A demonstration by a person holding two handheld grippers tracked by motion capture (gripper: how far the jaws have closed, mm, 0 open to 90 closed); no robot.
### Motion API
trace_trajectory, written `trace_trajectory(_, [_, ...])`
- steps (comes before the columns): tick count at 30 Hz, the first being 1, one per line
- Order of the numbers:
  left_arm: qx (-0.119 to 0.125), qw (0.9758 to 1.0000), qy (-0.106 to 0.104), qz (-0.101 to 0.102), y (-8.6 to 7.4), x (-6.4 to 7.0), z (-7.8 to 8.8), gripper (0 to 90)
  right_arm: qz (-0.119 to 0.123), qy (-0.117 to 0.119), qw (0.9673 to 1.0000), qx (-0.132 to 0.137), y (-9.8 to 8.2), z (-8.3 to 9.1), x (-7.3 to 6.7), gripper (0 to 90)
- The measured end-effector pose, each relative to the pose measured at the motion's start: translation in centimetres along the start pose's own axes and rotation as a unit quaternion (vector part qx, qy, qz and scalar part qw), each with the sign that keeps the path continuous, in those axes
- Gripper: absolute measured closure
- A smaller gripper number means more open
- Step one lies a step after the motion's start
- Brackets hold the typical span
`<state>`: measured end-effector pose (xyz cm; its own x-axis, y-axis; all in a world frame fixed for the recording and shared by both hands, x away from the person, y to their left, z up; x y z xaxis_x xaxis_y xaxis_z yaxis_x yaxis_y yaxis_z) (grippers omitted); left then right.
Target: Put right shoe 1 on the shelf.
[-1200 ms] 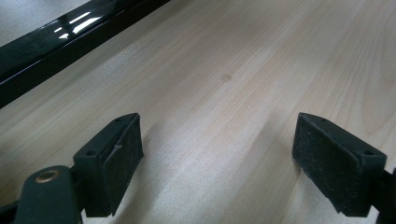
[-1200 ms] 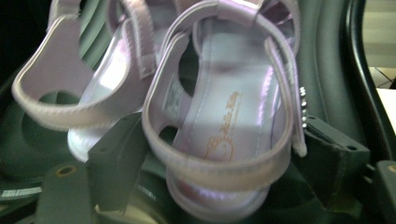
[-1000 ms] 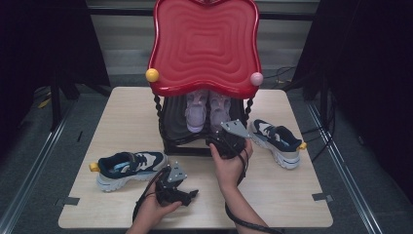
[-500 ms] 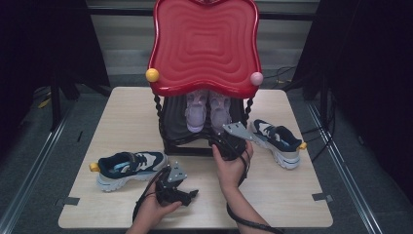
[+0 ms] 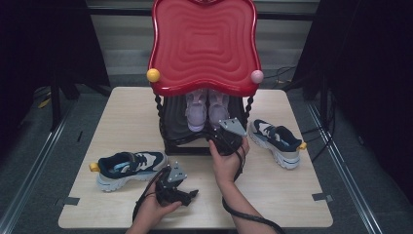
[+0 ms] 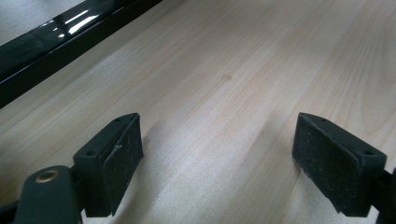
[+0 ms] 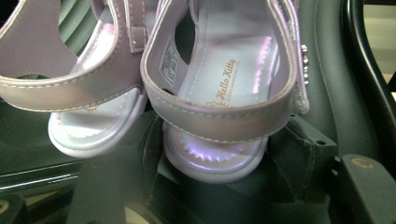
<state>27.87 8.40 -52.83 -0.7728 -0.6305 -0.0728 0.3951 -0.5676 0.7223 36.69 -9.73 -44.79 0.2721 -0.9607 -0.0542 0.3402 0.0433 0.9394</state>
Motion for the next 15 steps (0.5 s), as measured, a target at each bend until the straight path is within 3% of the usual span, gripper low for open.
trace_trajectory(4, [0.000, 1.0000, 0.000, 0.000, 0.00, 0.00, 0.00, 15.8, 0.002, -0.001, 1.0000, -0.002, 0.06, 0.05, -0.04, 35.6])
trace_trajectory(9, [0.000, 1.0000, 0.000, 0.000, 0.00, 0.01, 0.00, 15.7, 0.004, 0.023, 0.9997, -0.008, 0.08, 0.04, -0.32, 34.8])
trace_trajectory(15, [0.000, 1.0000, 0.000, 0.000, 0.00, 0.01, 0.00, 15.8, 0.015, 0.033, 0.9993, -0.012, 0.00, -0.04, -0.47, 29.5])
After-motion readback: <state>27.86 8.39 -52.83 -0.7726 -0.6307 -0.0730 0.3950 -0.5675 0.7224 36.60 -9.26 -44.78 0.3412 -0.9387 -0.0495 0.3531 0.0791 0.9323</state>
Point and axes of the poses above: each handheld gripper's, and its own axes: z roughly backward along the jaws, y roughly out of its top, x roughly to its right, the point moved 3 cm from there along -z, roughly forward along the jaws, and after that the axes turned 8 degrees about y, right-handed, at the moved point
